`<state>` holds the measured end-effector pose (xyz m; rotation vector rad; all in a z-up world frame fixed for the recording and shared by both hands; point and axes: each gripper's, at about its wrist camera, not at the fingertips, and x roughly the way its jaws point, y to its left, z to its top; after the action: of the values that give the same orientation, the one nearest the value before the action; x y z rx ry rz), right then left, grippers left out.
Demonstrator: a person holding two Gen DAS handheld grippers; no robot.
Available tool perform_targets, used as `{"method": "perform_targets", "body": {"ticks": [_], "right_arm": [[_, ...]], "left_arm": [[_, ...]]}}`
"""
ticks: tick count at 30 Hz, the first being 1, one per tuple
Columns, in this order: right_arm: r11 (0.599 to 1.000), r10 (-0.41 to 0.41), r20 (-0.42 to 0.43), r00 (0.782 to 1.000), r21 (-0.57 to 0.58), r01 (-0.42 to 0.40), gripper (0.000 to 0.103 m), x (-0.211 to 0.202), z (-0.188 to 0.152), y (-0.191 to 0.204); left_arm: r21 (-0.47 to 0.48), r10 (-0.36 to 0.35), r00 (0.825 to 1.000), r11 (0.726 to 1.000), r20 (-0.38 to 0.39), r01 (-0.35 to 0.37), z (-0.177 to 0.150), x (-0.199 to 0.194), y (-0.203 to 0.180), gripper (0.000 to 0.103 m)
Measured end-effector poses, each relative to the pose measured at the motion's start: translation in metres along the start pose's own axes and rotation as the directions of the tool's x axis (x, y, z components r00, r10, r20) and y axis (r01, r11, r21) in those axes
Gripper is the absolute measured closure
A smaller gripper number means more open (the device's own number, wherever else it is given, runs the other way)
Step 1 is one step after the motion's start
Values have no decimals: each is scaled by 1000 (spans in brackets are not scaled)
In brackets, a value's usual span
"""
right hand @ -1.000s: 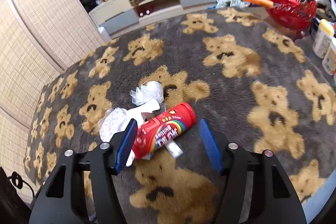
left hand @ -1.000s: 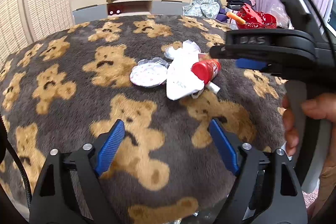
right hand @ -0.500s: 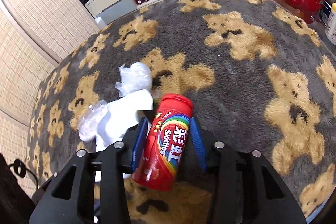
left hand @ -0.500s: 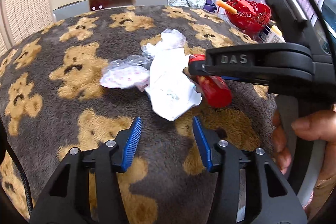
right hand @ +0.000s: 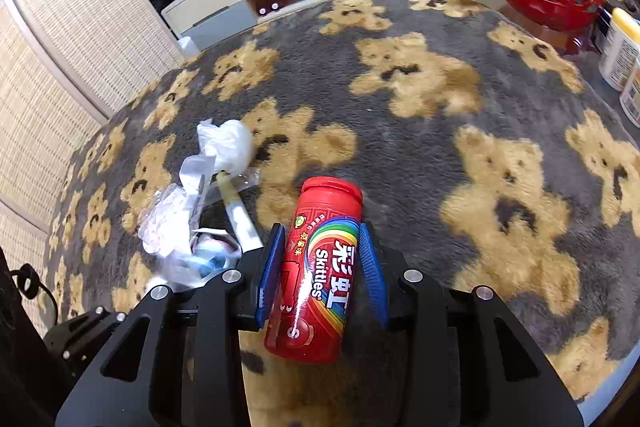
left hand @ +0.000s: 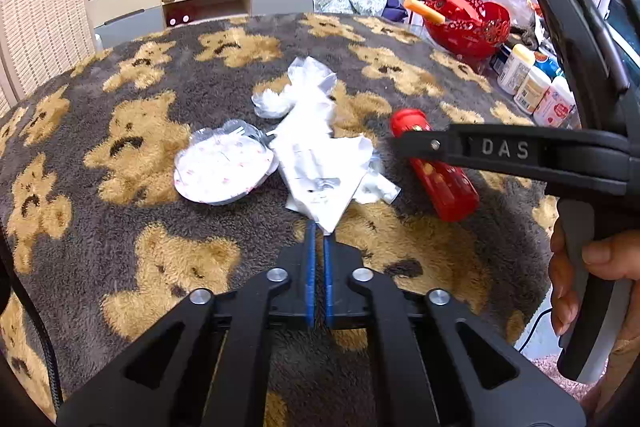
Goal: Collect trash
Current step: 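Grasp the white paper with the left tool while the right tool grasps the red Skittles tube, then lower the paper and Skittles tube into the bin and open both tools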
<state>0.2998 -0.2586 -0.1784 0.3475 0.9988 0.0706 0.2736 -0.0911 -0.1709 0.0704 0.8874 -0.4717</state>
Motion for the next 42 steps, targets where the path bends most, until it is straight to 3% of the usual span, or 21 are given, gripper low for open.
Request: {"method": "perform_targets", "body": {"ticks": [11, 21, 32, 42], "right_arm": [[1000, 16, 31, 999, 1, -16, 64, -26, -11, -9], [996, 65, 100, 993, -63, -59, 64, -93, -38, 14], [983, 98, 164, 982, -169, -70, 64, -174, -126, 30], [983, 106, 81, 991, -157, -92, 64, -168, -208, 13]], "left_arm": [[22, 45, 998, 999, 40, -46, -3, -26, -6, 103], [-23, 80, 993, 997, 92, -78, -27, -97, -7, 103], [-54, 85, 988, 995, 130, -79, -92, -174, -39, 103], [-91, 67, 994, 994, 88, -59, -168, -191, -56, 103]]}}
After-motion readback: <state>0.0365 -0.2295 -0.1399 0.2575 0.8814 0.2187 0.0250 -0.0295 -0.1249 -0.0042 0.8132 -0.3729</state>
